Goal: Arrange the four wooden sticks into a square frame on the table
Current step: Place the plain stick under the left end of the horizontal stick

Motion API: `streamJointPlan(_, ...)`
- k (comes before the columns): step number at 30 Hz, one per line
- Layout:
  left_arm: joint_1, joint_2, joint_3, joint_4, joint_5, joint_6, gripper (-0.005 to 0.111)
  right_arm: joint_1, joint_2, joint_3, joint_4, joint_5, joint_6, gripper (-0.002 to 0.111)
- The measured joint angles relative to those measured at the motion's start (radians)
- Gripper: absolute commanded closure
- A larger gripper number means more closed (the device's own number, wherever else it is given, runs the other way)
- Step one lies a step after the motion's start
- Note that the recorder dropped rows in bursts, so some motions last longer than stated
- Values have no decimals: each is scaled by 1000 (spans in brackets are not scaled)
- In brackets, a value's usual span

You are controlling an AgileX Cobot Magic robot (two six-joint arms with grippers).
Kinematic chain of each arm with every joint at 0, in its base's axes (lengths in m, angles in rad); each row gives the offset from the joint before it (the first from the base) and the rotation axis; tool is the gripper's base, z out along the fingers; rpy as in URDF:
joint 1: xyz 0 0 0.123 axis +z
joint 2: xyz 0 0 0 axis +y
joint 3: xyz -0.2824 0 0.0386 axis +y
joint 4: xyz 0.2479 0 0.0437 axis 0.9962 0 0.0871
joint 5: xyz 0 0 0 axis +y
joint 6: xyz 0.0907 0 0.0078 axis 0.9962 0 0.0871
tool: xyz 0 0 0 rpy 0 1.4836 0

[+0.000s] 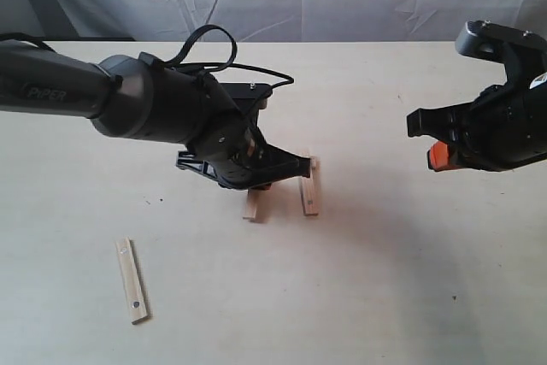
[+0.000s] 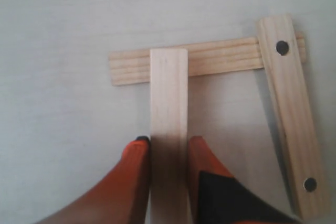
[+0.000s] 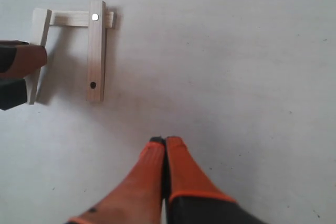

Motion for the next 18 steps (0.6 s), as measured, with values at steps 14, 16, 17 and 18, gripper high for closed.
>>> streamJointPlan(14, 0, 0, 0, 54, 5, -100, 104, 0, 0, 0, 0, 0, 0, 108)
streamJointPlan(16, 0, 0, 0, 57, 5, -101, 98, 0, 0, 0, 2, 0, 0, 108)
streamJointPlan(17, 0, 0, 0, 57, 5, -101, 95, 0, 0, 0, 4, 0, 0, 108)
streamJointPlan(18, 0, 0, 0, 57, 5, -101, 89, 0, 0, 0, 6, 0, 0, 108)
